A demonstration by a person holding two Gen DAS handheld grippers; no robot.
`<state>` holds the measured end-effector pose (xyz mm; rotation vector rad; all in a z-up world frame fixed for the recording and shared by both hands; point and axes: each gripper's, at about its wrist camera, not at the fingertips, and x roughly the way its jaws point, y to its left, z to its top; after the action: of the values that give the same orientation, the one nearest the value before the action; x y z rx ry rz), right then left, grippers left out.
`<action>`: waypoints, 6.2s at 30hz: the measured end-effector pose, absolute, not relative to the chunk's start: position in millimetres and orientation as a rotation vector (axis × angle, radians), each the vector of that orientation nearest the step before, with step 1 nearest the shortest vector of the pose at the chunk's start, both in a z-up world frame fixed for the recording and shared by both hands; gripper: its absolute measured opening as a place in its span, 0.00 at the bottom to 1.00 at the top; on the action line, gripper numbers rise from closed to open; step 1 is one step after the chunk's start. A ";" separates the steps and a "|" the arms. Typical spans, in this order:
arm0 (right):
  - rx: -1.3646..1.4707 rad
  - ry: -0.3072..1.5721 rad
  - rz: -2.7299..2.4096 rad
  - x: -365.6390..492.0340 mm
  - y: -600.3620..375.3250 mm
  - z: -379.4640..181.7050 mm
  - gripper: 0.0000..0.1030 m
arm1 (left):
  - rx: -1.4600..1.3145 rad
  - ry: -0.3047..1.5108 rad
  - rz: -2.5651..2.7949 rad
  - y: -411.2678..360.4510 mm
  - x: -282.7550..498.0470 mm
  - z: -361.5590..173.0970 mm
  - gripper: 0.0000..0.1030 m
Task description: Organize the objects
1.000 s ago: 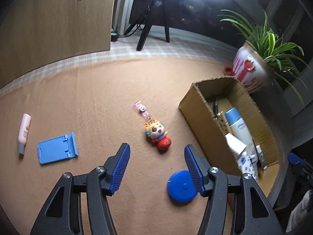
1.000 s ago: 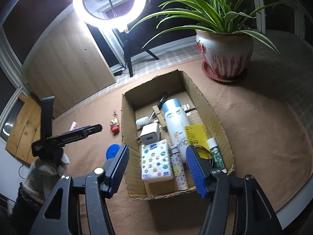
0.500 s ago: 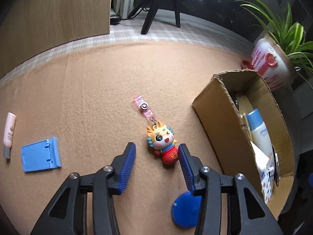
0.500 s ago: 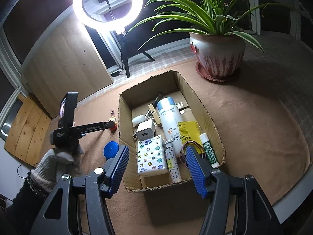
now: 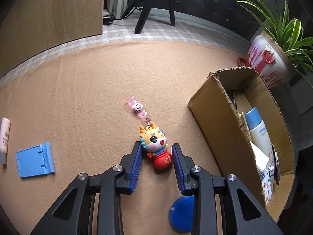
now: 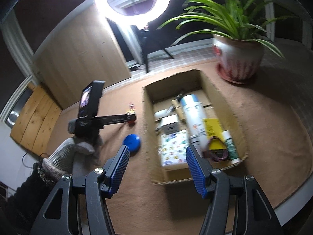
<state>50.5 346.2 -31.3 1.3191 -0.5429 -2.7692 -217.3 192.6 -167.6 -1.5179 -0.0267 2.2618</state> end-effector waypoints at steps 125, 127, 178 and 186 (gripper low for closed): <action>1.420 -0.665 -2.842 33.4 376.4 -59.7 0.59 | -1.343 -0.159 2.265 187.7 -195.2 -89.1 0.67; 1.416 -0.667 -2.839 33.9 373.0 -59.0 0.59 | -1.364 -0.158 2.284 171.0 -193.5 -93.3 0.67; 1.400 -0.578 -2.638 -14.8 283.1 -59.2 0.59 | -1.601 -0.245 2.229 38.3 -194.2 -169.1 0.37; 1.433 -0.608 -2.465 -79.4 241.5 -75.4 0.59 | -1.553 -0.211 2.274 51.3 -166.6 -169.6 0.32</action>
<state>-79.4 241.5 -75.4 1.4330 -0.6082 -2.4646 -166.6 51.3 -169.6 -1.5526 -0.2111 2.2739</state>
